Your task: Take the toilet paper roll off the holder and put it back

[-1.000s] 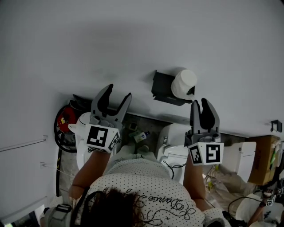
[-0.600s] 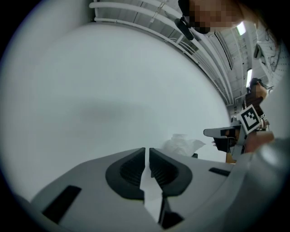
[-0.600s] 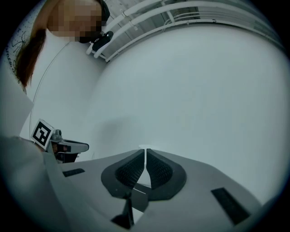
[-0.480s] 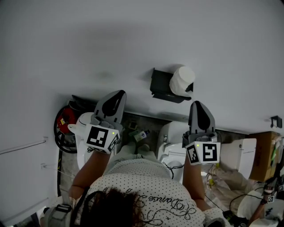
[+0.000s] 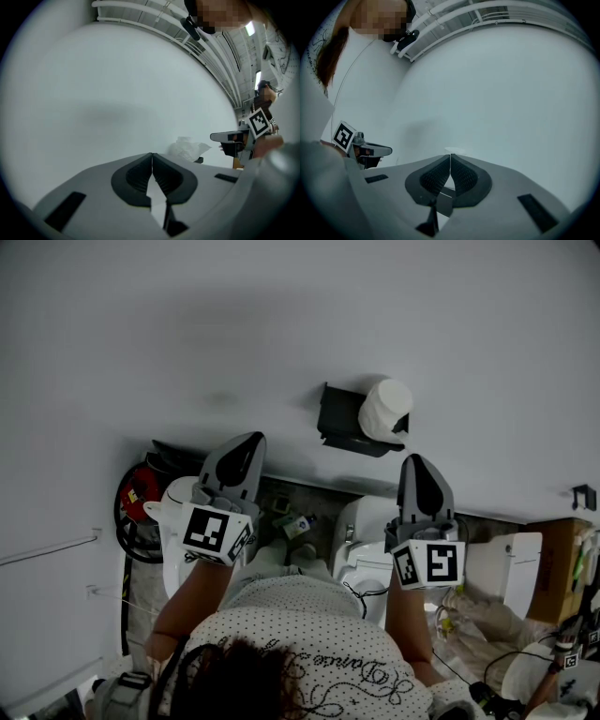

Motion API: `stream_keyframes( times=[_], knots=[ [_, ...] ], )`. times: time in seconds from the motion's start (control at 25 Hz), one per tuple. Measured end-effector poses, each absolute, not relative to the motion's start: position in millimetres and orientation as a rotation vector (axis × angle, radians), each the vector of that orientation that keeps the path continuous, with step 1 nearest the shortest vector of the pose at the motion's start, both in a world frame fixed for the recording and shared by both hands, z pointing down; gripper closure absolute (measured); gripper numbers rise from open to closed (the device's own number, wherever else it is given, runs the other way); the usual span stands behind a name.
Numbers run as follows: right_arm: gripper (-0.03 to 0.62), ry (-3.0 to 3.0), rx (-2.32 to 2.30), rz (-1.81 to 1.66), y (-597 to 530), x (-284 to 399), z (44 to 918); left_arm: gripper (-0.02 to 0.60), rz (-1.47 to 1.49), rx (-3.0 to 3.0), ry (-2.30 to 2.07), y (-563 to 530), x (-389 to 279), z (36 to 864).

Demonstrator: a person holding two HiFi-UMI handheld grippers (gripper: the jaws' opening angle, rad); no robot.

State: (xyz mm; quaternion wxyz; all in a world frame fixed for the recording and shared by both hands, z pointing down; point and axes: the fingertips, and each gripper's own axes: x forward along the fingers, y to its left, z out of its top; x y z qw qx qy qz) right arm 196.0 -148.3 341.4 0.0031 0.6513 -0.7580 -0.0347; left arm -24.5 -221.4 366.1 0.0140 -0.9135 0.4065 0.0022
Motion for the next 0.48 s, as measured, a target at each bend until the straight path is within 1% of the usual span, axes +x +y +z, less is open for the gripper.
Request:
stream_keyframes(
  times=[0.48],
  knots=[
    [0.577,-2.372,2.054,-0.117,-145.8,195.4,338.4,0.577,0.016,-2.84,1.263,-219.8,-26.5,362.1]
  ],
)
